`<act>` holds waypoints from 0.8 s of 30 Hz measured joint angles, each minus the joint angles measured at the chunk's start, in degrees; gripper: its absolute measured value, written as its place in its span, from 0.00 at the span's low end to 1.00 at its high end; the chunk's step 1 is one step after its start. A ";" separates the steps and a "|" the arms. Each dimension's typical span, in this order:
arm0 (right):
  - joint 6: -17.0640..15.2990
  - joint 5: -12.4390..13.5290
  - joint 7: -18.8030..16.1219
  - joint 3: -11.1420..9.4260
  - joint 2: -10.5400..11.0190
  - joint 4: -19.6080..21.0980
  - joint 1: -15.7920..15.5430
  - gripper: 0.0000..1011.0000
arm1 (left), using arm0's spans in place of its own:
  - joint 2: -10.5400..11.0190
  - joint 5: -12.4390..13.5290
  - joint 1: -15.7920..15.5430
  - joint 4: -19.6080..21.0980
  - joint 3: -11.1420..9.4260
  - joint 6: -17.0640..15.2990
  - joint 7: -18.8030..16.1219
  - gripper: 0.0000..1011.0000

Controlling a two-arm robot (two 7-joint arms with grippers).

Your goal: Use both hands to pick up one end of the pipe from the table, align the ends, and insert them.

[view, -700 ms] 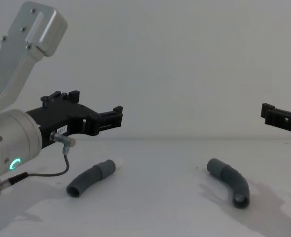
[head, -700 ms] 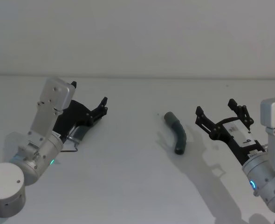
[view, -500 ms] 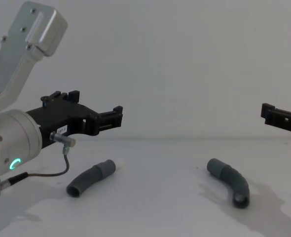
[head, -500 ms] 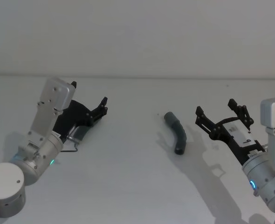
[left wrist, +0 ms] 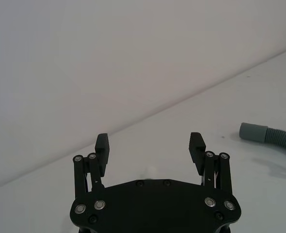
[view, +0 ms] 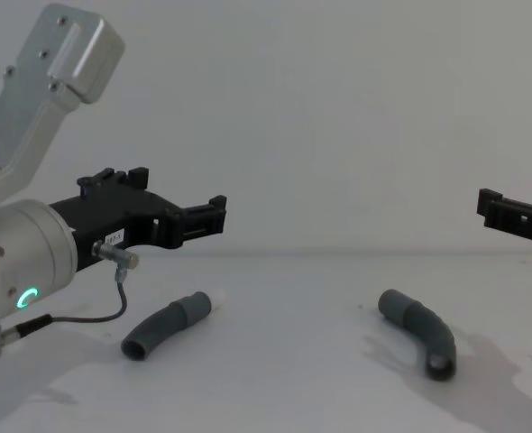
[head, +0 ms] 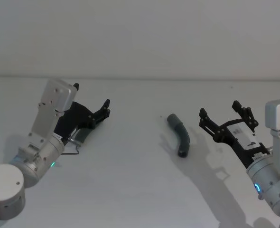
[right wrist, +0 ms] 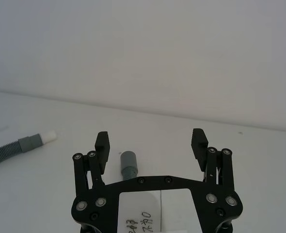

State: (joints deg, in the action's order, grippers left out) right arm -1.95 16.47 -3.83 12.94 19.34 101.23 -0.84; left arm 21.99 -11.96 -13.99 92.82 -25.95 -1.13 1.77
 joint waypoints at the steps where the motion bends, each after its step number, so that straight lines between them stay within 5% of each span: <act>1: 0.00 0.00 0.00 0.00 0.00 0.00 0.00 0.99 | 0.02 -0.18 -0.07 -0.06 0.02 -0.14 0.33 0.99; 8: 0.00 0.00 0.00 0.00 0.00 0.00 0.00 0.99 | 0.52 -2.50 -1.46 -1.25 0.45 -2.43 3.81 0.99; 24: 0.00 0.00 0.00 0.00 0.00 0.00 0.00 0.99 | 2.22 -8.43 -5.77 -5.01 1.59 -13.07 12.59 0.99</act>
State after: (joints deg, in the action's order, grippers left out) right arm -1.95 16.46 -3.83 12.94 19.34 101.23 -0.84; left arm 24.21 -20.39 -19.76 87.81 -24.36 -14.20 14.36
